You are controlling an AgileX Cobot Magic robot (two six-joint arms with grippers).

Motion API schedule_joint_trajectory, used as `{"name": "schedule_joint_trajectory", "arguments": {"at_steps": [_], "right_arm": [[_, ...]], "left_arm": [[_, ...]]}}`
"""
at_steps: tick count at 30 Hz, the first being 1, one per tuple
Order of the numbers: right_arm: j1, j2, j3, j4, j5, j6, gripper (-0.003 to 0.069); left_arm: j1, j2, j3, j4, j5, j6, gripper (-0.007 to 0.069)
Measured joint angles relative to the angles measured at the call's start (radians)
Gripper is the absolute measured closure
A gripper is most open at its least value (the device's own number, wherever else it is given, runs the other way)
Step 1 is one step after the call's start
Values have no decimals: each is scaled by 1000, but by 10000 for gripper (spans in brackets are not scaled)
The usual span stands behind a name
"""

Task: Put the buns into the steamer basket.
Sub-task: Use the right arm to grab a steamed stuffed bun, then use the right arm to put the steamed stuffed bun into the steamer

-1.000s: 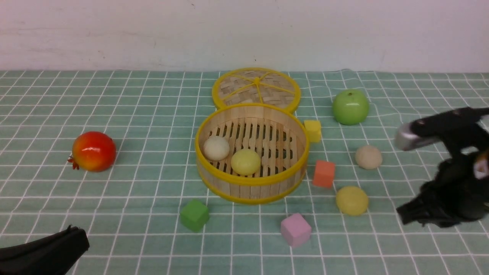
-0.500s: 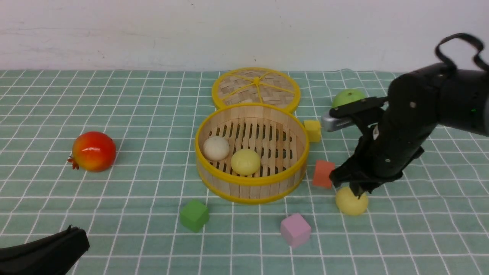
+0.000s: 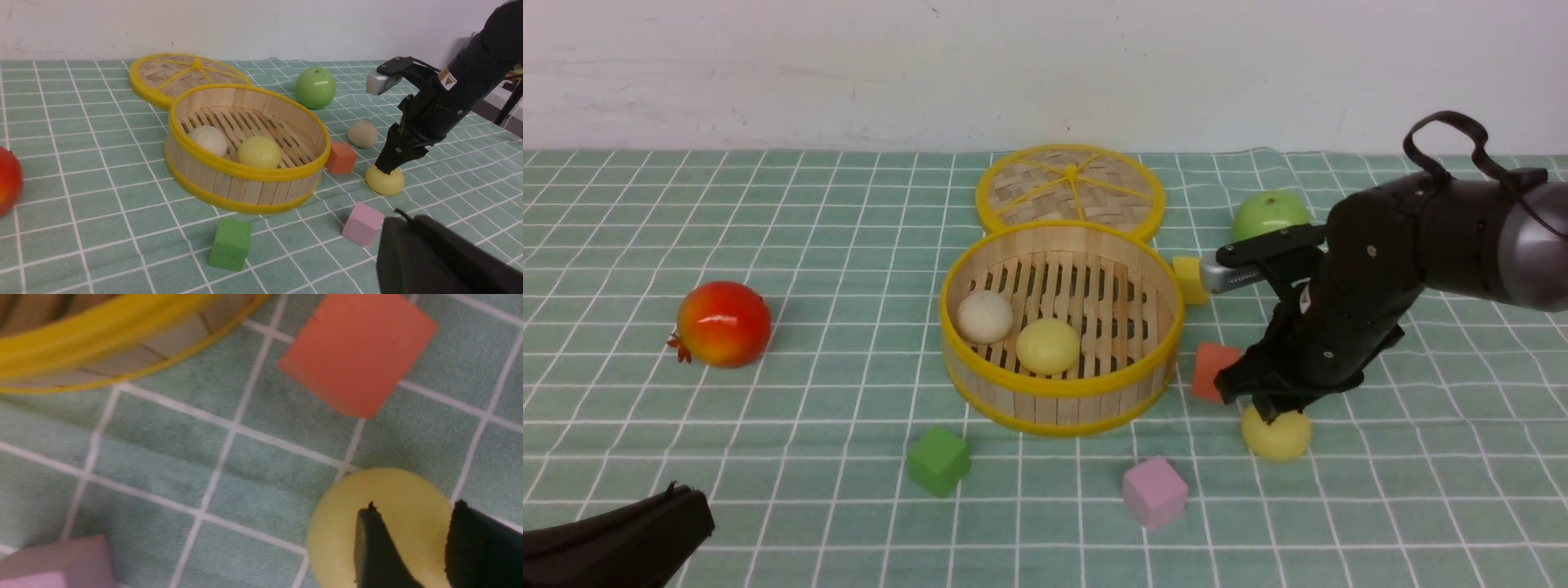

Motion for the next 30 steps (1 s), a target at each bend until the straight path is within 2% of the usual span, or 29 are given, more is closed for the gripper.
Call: {"name": "schedule_joint_trajectory", "arguments": {"at_steps": [12, 14, 15, 18, 19, 24, 30], "right_arm": [[-6, 21, 0, 0, 12, -23, 451], [-7, 19, 0, 0, 21, -39, 515], [-7, 18, 0, 0, 21, -39, 522], [-7, 6, 0, 0, 32, -47, 648], [-7, -1, 0, 0, 34, -49, 658], [-7, -37, -1, 1, 50, -53, 660], [10, -142, -96, 77, 94, -113, 660]], "left_arm": [[0, 0, 0, 0, 0, 0, 619], [0, 0, 0, 0, 0, 0, 617], [0, 0, 0, 0, 0, 0, 617], [0, 0, 0, 0, 0, 0, 613], [0, 0, 0, 0, 0, 0, 611], [0, 0, 0, 0, 0, 0, 606], [0, 0, 0, 0, 0, 0, 605]]}}
